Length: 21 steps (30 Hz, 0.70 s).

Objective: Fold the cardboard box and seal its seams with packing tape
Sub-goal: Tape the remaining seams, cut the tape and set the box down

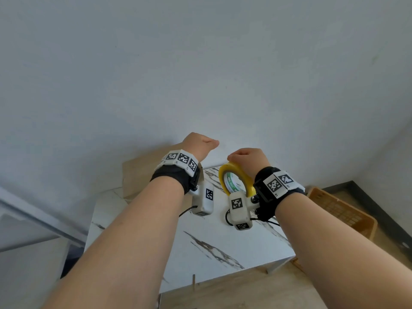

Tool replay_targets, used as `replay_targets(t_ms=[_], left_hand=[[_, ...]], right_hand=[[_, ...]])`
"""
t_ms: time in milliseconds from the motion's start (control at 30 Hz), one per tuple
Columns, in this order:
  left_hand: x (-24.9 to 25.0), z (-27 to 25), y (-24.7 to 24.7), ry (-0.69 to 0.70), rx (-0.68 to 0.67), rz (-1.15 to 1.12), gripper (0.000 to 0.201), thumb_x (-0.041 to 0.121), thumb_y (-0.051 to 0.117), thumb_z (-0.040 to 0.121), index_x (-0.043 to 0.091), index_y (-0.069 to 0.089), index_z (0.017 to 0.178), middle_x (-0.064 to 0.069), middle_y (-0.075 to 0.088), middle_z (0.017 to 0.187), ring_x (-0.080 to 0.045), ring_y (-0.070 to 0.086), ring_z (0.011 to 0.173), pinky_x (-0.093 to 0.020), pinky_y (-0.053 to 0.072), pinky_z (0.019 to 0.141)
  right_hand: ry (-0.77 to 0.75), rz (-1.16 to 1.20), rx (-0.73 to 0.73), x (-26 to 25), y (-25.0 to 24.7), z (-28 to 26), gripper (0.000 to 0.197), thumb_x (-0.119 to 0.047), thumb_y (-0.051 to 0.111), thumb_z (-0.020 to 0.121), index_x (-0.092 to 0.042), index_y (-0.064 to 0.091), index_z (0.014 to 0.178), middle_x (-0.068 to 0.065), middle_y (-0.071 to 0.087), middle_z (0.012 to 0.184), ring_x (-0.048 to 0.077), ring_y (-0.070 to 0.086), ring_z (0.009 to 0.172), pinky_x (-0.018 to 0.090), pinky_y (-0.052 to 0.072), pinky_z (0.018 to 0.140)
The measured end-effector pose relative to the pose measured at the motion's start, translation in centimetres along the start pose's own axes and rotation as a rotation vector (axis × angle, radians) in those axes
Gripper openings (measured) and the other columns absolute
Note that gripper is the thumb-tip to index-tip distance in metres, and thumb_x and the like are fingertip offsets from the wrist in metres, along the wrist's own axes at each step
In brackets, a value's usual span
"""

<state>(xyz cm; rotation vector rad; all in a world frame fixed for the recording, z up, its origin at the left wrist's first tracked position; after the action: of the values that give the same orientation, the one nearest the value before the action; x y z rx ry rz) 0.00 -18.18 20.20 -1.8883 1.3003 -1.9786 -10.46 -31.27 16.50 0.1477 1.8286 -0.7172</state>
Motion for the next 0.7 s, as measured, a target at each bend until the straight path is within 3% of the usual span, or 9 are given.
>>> replay_targets(t_ms=[67,167,233,300,400,500,567,700], left_hand=[[-0.7,0.4,-0.4,-0.001,-0.007,0.055,0.037,0.037,0.058,0.092,0.019,0.065,0.123,-0.001,0.059,0.133,-0.019,0.055,0.122,-0.029,0.041,0.104],[-2.0,1.7,-1.6,-0.031,-0.006,0.142,0.053,0.036,0.054,0.094,0.020,0.042,0.144,-0.005,0.044,0.147,-0.023,0.045,0.132,-0.031,0.034,0.109],[-3.6,2.6,-2.5,-0.082,-0.063,0.235,0.061,0.038,0.061,0.088,0.023,0.042,0.144,-0.005,0.044,0.146,-0.024,0.046,0.130,-0.031,0.036,0.107],[-5.5,3.0,-3.1,-0.128,-0.154,0.428,0.079,0.050,0.070,0.070,0.031,0.041,0.141,-0.007,0.042,0.146,-0.027,0.044,0.131,-0.038,0.040,0.106],[-8.1,2.8,-3.6,-0.190,-0.269,0.679,0.114,0.062,0.076,0.051,0.040,0.017,0.146,-0.011,0.009,0.158,-0.034,0.009,0.146,-0.055,0.026,0.113],[-9.8,2.9,-3.7,-0.191,-0.302,0.768,0.136,0.063,0.080,0.050,0.035,-0.006,0.151,-0.009,-0.013,0.159,-0.033,-0.013,0.147,-0.060,0.014,0.115],[-10.1,2.9,-3.5,-0.183,-0.323,0.781,0.138,0.064,0.080,0.049,0.034,-0.008,0.151,-0.009,-0.009,0.159,-0.034,-0.008,0.147,-0.061,0.017,0.114],[-9.5,3.1,-3.6,-0.170,-0.339,0.781,0.132,0.068,0.079,0.043,0.034,0.007,0.149,-0.013,0.020,0.150,-0.036,0.025,0.139,-0.055,0.035,0.106]], right_hand=[[0.026,-0.024,-0.008,-0.5,0.6,0.5,0.012,-0.020,0.066,0.081,-0.015,0.076,0.085,-0.001,0.069,0.074,0.021,0.060,0.064,0.030,0.051,0.064],[0.039,-0.097,-0.001,-1.0,1.1,1.1,0.012,-0.018,0.065,0.080,-0.011,0.076,0.083,0.000,0.067,0.069,0.021,0.059,0.063,0.031,0.052,0.065],[0.041,-0.147,0.020,-1.1,1.4,1.4,0.014,-0.017,0.065,0.081,-0.009,0.076,0.083,0.000,0.066,0.068,0.020,0.057,0.061,0.028,0.049,0.061],[0.063,-0.161,0.027,-0.9,1.8,1.7,0.014,-0.017,0.065,0.082,-0.008,0.075,0.084,0.000,0.065,0.067,0.018,0.055,0.057,0.026,0.048,0.057],[0.098,-0.178,0.033,-0.6,2.6,2.2,0.017,-0.018,0.065,0.082,-0.006,0.075,0.087,0.006,0.068,0.075,0.017,0.055,0.060,0.026,0.047,0.059],[0.129,-0.186,0.051,-0.1,3.2,2.5,0.023,-0.025,0.069,0.081,-0.007,0.074,0.096,0.006,0.066,0.081,0.015,0.055,0.072,0.025,0.043,0.064],[0.154,-0.169,0.066,0.2,3.4,2.6,0.025,-0.029,0.071,0.080,-0.013,0.073,0.099,-0.001,0.063,0.083,0.015,0.056,0.076,0.025,0.043,0.068],[0.165,-0.172,0.086,0.2,3.4,2.8,0.025,-0.028,0.071,0.081,-0.013,0.073,0.100,-0.002,0.062,0.084,0.014,0.055,0.077,0.018,0.041,0.056]])
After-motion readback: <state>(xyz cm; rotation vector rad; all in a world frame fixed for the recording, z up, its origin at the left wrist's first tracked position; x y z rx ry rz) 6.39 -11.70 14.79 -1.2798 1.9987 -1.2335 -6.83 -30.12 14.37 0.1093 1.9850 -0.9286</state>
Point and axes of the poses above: each hand's wrist, its own z-axis towards the middle knuckle, its own y-axis out of the palm, x = y × z, the point moved 6 cm from there along z, towards the middle knuckle
